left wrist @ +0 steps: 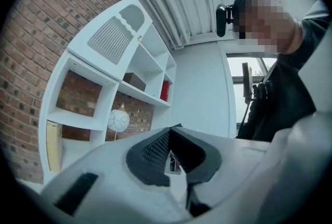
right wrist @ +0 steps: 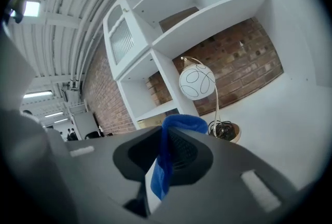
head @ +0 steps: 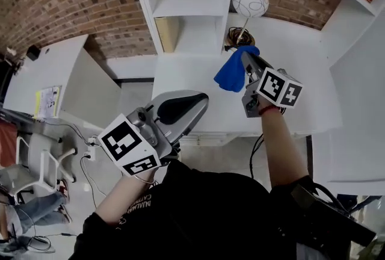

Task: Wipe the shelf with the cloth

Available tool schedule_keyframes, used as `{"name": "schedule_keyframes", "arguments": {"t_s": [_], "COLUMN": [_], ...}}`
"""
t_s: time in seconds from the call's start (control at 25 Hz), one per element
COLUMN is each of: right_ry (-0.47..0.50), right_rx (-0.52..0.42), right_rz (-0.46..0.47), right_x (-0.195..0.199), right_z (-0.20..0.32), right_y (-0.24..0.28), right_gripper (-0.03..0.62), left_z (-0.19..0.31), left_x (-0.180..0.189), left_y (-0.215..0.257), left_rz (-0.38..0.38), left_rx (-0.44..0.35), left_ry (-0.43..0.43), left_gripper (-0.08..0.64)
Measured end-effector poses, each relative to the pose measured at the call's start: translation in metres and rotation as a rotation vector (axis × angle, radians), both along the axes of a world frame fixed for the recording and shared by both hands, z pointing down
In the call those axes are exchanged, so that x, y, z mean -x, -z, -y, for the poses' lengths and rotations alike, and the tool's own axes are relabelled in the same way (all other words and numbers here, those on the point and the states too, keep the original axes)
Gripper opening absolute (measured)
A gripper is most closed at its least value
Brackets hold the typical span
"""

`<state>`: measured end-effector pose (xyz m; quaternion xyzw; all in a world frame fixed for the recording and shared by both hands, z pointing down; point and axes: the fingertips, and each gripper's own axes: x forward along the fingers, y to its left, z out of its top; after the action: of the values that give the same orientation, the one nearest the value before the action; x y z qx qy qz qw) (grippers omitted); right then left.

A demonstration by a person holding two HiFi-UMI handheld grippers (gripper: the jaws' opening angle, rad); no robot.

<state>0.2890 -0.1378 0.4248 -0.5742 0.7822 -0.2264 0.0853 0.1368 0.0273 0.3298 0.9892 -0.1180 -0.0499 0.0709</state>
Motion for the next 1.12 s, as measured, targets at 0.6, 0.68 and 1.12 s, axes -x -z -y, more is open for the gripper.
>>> {"name": "schedule_keyframes", "arguments": {"t_s": [0.6,0.68,1.12], "right_ry": [0.275,0.317,0.454], "right_rx": [0.051,0.037,0.053], "right_rz": [-0.282,-0.328,-0.306], "right_x": [0.030,0.045,0.084], "right_z": [-0.152,-0.165,-0.195], "right_y": [-0.057,-0.060,-0.080], "right_gripper": [0.043,0.043,0.041], "left_z": [-0.065,-0.064,-0.089], "left_x": [-0.020,-0.013,-0.007], "left_y": [-0.097,-0.112,-0.129], "left_rz": [0.138,0.156,0.118], "left_rx": [0.084,0.111,0.181], "left_ry": [0.304,0.388,0.425], "left_gripper": [0.000,0.000,-0.002]}}
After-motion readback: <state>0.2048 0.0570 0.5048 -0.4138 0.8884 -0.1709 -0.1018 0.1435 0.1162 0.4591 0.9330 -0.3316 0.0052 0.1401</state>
